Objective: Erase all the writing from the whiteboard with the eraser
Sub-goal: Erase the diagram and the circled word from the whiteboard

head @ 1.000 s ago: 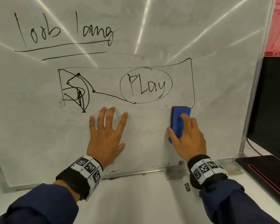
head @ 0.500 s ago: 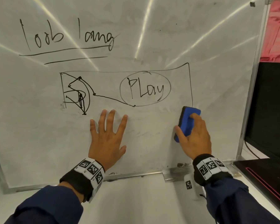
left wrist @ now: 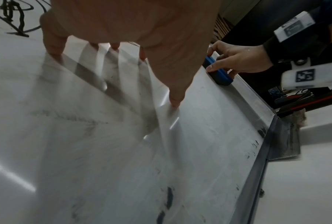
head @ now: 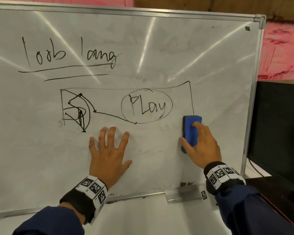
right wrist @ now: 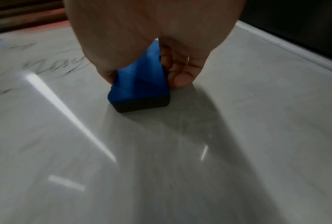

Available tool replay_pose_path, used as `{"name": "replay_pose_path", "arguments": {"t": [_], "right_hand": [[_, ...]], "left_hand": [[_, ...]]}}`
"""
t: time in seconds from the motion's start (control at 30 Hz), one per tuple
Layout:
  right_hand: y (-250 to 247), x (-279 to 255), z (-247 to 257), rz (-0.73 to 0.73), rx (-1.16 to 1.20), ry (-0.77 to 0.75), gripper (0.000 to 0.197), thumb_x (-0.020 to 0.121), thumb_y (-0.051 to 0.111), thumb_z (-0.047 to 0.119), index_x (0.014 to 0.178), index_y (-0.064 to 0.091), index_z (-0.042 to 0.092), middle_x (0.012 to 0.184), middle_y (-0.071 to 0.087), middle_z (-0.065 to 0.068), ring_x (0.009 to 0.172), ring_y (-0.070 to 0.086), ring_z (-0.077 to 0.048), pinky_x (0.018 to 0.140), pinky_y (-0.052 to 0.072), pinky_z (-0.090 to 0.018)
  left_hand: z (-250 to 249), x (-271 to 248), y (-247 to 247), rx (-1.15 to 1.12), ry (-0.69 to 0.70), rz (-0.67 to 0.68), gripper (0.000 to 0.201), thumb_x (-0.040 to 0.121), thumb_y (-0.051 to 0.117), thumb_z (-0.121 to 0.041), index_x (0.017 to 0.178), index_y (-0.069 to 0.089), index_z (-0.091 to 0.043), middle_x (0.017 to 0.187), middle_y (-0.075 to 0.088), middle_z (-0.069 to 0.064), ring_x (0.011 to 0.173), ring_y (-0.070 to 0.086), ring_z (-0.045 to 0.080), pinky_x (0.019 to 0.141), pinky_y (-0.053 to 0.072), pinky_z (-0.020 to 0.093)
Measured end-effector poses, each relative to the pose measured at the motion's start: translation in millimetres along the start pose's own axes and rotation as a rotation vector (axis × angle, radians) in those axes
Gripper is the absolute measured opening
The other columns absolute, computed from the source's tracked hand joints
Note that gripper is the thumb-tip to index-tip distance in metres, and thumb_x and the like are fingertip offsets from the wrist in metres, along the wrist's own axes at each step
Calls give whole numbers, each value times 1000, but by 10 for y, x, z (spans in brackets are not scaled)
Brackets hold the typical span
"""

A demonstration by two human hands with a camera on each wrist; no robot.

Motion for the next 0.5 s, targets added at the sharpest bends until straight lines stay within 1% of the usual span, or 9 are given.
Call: {"name": "replay_pose_path", "arguments": {"t": [0.07,0.13,0.23,0.33,0.4,0.5], "right_hand": [[-93,81,-59,-59,96,48,62,88,68,52,137,37,29,126,52,-2,88,52,-19,75,52,-39],[-134,118,-33,-92,110,51,61,88,68,50,137,38,29,124,53,-2,87,52,-20,73,50,-37],[-69,24,42,-44,41,-8,62,89,68,51,138,37,29,120,52,-2,82,57,-23,68,54,-38],[2,-65,19,21,-12,-34,62,88,67,51,138,38,29,120,52,-2,82,58,-24,68,56,-40],[-69,26,56,-15,0,-18,62,88,67,50,138,38,29,120,51,-3,85,58,-26,70,56,-42],[-226,265,209,-94,8,-15,60,89,67,49,138,39,29,118,49,-5,83,55,-26,71,53,-40]], "left_hand": [[21,12,-44,11,0,6,96,66,75,-65,146,40,-26,151,31,18,140,27,44,100,33,68],[50,38,-89,11,6,3,91,66,76,-64,143,43,-28,148,34,16,135,32,42,93,38,64],[81,65,-115,17,20,4,88,64,79,-62,140,45,-30,146,37,16,130,35,41,88,39,61],[92,63,-112,37,23,13,90,64,79,-61,141,44,-30,147,36,16,130,35,42,88,39,61],[91,59,-116,49,30,19,91,65,79,-60,143,43,-30,148,35,16,131,34,42,89,39,61],[97,55,-129,51,45,17,92,65,79,-58,144,42,-29,148,34,16,132,33,42,90,40,60]]}}
Point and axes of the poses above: each hand's wrist, its own x-axis towards the middle knuckle, its own y-axis out of the palm, z = x × y, the point moved 8 cm from there along x, towards the middle knuckle
